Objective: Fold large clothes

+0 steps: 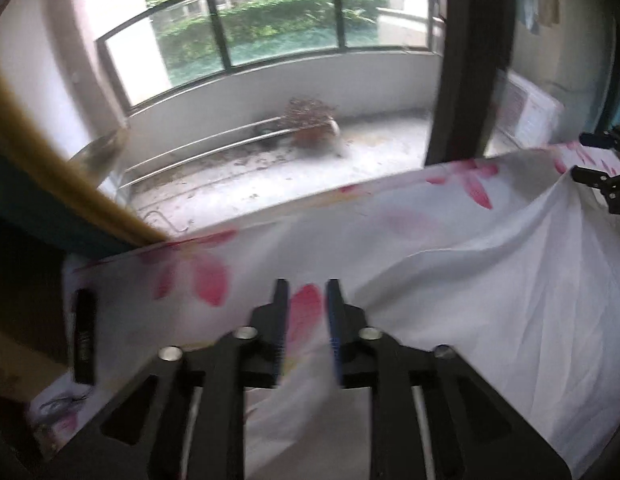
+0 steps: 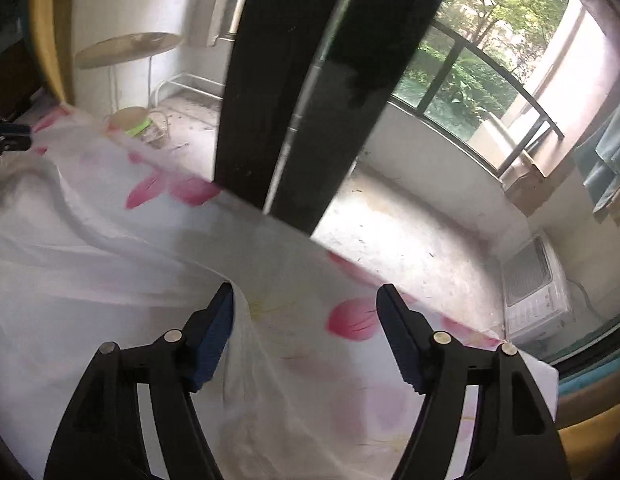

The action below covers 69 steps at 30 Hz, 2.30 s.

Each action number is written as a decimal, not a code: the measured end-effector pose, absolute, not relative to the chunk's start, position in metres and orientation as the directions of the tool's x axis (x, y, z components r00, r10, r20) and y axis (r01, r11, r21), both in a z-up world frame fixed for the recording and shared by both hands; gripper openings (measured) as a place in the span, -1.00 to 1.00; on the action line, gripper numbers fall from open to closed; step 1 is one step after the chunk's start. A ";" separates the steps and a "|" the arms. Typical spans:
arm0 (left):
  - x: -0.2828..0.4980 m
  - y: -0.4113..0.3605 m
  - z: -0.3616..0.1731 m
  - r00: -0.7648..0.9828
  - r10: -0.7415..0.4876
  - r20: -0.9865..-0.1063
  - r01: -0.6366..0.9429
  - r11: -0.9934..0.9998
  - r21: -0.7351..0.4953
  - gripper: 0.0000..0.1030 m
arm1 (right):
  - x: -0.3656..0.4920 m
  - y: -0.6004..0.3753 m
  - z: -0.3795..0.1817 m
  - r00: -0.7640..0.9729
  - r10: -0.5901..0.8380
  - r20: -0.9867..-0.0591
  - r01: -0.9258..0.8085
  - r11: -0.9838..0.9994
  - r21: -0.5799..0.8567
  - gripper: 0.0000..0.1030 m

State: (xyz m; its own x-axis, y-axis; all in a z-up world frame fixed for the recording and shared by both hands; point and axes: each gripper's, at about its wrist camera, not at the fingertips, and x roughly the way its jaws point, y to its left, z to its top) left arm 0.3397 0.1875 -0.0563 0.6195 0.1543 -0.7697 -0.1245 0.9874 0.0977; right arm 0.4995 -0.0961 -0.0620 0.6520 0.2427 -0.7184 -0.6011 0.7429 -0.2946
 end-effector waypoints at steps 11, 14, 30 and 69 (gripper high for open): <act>0.254 0.241 -0.034 0.628 0.200 -0.752 -0.256 0.966 0.043 -0.16 | 0.493 -0.194 -0.010 0.684 0.237 -0.690 -0.500 0.841 -0.207 0.52; 0.236 0.248 -0.049 0.602 0.182 -0.778 -0.260 0.965 0.024 -0.16 | 0.475 -0.220 -0.010 0.679 0.253 -0.689 -0.490 0.855 -0.168 0.52; 0.241 0.256 -0.091 0.568 0.193 -0.800 -0.302 0.953 0.016 -0.16 | 0.443 -0.247 -0.091 0.613 0.155 -0.774 -0.528 0.810 -0.256 0.52; 0.139 0.184 -0.095 0.614 0.020 -0.789 -0.259 0.949 -0.178 -0.85 | 0.344 -0.304 -0.103 0.565 0.323 -0.759 -0.355 0.926 0.129 -0.96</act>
State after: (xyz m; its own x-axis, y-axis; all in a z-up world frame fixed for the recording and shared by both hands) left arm 0.1393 0.1838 -0.0953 0.6143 0.0195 -0.7888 -0.2593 0.9492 -0.1784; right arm 0.3442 -0.3043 -0.1029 0.5647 0.3229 -0.7595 -0.3553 0.9258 0.1295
